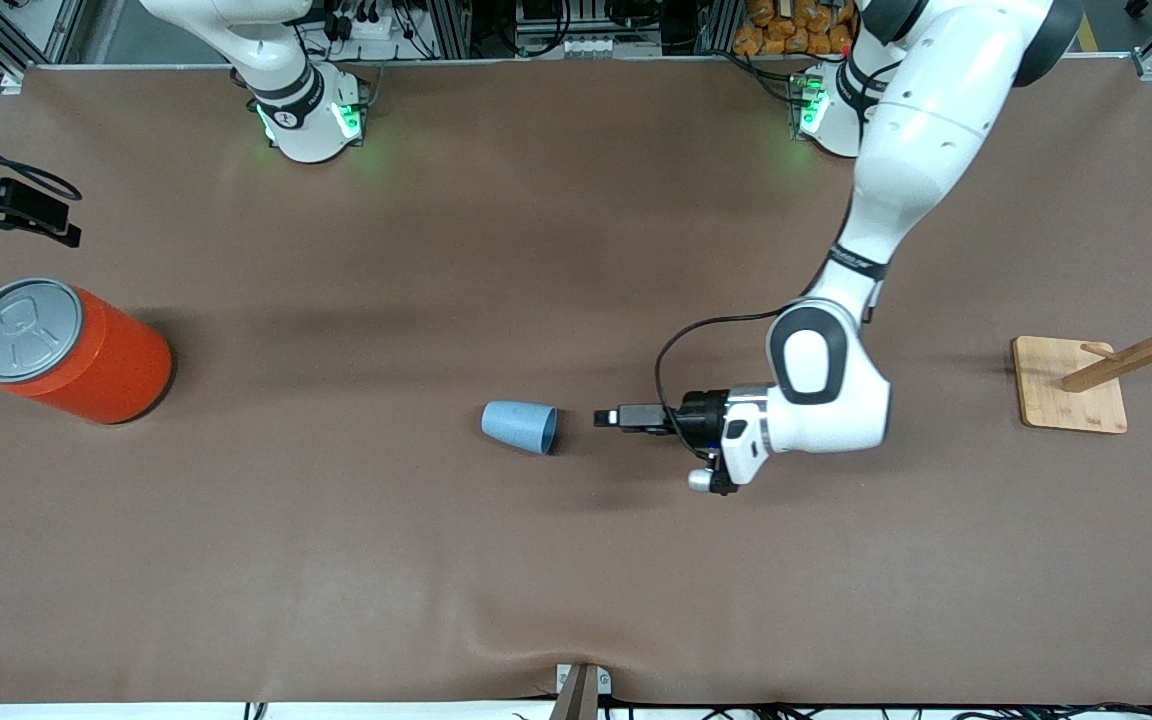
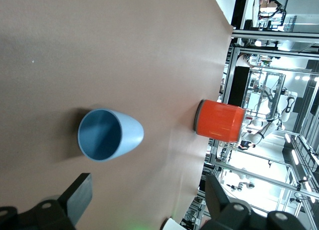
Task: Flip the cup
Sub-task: 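Lower the left gripper onto the open rim of the blue cup, then close the left gripper on the rim of the blue cup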
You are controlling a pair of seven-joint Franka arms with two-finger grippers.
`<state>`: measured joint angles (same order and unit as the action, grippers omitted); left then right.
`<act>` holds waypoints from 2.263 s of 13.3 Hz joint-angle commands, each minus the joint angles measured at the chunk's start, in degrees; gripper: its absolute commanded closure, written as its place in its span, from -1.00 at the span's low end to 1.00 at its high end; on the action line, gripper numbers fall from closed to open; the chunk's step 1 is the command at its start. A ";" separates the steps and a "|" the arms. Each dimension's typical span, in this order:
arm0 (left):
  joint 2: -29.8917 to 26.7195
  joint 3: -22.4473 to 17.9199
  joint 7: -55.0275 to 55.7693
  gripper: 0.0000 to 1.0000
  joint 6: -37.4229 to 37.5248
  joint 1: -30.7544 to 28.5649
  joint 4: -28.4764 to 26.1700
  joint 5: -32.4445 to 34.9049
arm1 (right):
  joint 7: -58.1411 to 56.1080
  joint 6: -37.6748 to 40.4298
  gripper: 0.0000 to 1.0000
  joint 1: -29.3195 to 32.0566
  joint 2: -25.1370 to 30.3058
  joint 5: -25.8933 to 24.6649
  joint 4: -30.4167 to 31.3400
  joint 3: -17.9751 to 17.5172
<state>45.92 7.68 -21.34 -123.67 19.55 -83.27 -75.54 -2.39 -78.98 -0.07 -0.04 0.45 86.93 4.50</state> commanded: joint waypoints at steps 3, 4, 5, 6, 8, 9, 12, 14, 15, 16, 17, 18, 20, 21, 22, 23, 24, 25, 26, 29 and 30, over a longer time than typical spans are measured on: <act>4.17 0.23 -3.44 -1.00 -3.15 1.54 4.34 -1.80 | 7.73 4.00 -1.00 0.86 1.45 0.87 0.17 -0.80; 5.49 0.23 -3.53 -1.00 -3.85 2.32 5.74 -2.33 | 7.93 4.09 -1.00 0.68 1.45 0.78 0.00 -1.15; 6.72 0.23 -3.71 -1.00 -4.82 3.20 6.97 -3.81 | 7.41 3.75 -1.00 0.59 1.45 0.69 -0.79 -1.24; 7.77 0.15 -3.71 -1.00 -5.52 4.17 7.85 -6.00 | 6.97 2.96 -1.00 0.59 1.36 0.78 -1.14 -1.16; 10.15 0.06 -3.71 -1.00 -6.14 4.79 10.66 -6.55 | 4.43 0.41 -1.00 0.85 1.10 1.56 -1.06 -1.07; 10.51 -0.12 -3.71 -1.00 -7.10 5.58 11.02 -6.55 | 3.20 0.40 -1.00 1.12 1.01 3.75 -1.14 -0.63; 11.74 -0.12 -3.71 -1.00 -9.30 6.64 12.17 -6.64 | 3.01 0.41 -1.00 0.77 0.83 3.51 -1.23 -0.72; 12.09 -0.12 -3.71 -1.00 -9.83 7.43 12.17 -6.64 | 3.18 0.32 -1.00 0.77 0.48 1.93 -1.85 -0.80; 12.44 -0.03 -3.71 -1.00 -10.10 7.43 12.26 -6.64 | 3.18 0.32 -1.00 0.77 0.22 1.49 -1.85 -0.80; 12.62 -0.03 -3.71 -1.00 -10.36 7.78 12.34 -6.73 | 3.10 0.40 -1.00 0.86 0.22 1.40 -1.85 -0.72; 12.62 -0.12 -3.79 -1.00 -10.89 8.22 12.43 -6.64 | 3.10 0.32 -1.00 0.86 0.13 1.31 -1.85 -0.80; 12.79 -0.03 -3.80 -1.00 -11.07 8.31 12.52 -6.64 | 3.01 0.23 -1.00 0.68 0.13 1.22 -1.85 -0.80; 13.32 0.23 -3.80 -1.00 -11.94 9.01 12.78 -6.73 | 3.10 0.14 -1.00 0.59 0.13 1.22 -1.85 -0.80; 13.50 0.23 -3.80 -1.00 -12.03 9.19 13.39 -6.73 | 3.10 -0.29 -1.00 0.51 0.13 1.31 -1.85 -0.80; 14.19 0.49 -3.80 -1.00 -12.12 9.28 13.66 -6.73 | 3.10 -0.65 -1.00 0.59 0.13 1.48 -1.85 -0.80; 14.29 0.50 -3.80 -1.00 -12.38 10.06 13.75 -7.42 | 3.10 -0.91 -1.00 0.59 0.13 1.74 -1.85 -0.89; 14.38 0.24 -3.80 -1.00 -13.34 11.20 13.75 -8.56 | 3.10 -0.91 -1.00 0.51 0.13 1.75 -1.85 -0.89; 14.55 0.06 -3.80 -1.00 -14.48 12.08 13.75 -8.92 | 3.10 -0.91 -1.00 0.33 0.13 1.75 -1.85 -0.89; 14.55 0.06 -3.80 -1.00 -14.76 12.26 13.75 -8.92 | 3.10 -0.91 -1.00 0.24 0.13 1.75 -1.85 -0.89; 14.46 0.06 -7.11 -0.25 -14.76 12.26 13.66 -9.01 | 3.10 -0.91 -1.00 0.24 0.13 1.75 -1.85 -0.89; 14.38 0.06 -8.96 0.55 -14.76 12.09 13.58 -9.01 | 3.10 -0.91 -1.00 0.24 0.13 1.83 -1.85 -0.89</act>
<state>59.02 7.80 -26.35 -137.80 31.65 -71.72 -82.81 1.29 -80.10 0.10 0.33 2.29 85.89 3.77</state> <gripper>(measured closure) 0.088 0.000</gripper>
